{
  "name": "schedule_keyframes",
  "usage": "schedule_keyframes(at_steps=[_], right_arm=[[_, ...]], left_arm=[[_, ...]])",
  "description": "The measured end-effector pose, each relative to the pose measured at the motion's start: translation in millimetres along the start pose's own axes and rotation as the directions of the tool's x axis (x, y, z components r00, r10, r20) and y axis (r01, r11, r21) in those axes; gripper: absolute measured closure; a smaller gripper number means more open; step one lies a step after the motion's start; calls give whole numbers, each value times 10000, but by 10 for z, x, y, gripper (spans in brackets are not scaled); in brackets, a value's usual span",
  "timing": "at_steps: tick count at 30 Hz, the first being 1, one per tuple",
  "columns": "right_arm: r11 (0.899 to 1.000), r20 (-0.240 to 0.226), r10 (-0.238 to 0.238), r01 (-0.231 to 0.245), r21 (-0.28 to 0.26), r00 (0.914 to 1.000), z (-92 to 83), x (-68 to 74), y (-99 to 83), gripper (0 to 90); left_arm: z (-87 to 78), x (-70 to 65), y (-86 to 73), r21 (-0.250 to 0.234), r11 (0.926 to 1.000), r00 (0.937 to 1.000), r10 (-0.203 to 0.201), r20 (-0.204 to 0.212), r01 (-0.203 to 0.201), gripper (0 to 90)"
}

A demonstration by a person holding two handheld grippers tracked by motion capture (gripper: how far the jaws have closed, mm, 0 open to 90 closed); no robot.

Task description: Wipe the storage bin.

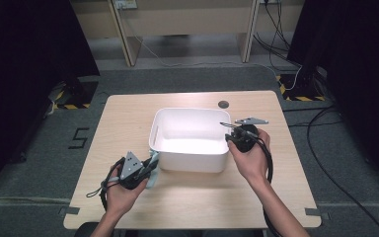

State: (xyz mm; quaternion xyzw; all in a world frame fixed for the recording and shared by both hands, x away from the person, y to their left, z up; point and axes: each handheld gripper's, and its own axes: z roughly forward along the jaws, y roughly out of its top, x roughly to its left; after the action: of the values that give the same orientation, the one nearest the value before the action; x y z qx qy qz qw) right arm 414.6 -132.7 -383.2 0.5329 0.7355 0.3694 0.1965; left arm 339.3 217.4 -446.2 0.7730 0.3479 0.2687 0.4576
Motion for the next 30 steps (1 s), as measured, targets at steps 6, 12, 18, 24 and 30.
schedule_keyframes(at_steps=[6,12,18,24,30], right_arm=[[9993,13,-357,357,-141,9994,67,7,43,736],[9991,-77,-321,319,-271,9995,91,7,49,720],[9997,-3,-197,197,121,9998,80,68,14,704],[9991,113,-406,404,161,9991,94,84,21,710],[9988,27,-466,465,160,9989,109,77,29,713]], left_arm=[[82,0,-12,148,9999,9998,-68,178,66,796],[140,-8,-37,120,9998,9998,-140,133,138,795],[109,-3,-44,-2,9999,9999,-153,-56,153,797],[6,8,-18,-509,9983,9977,-305,-599,275,799],[-40,22,15,-834,9955,9935,-543,-1001,460,799]])
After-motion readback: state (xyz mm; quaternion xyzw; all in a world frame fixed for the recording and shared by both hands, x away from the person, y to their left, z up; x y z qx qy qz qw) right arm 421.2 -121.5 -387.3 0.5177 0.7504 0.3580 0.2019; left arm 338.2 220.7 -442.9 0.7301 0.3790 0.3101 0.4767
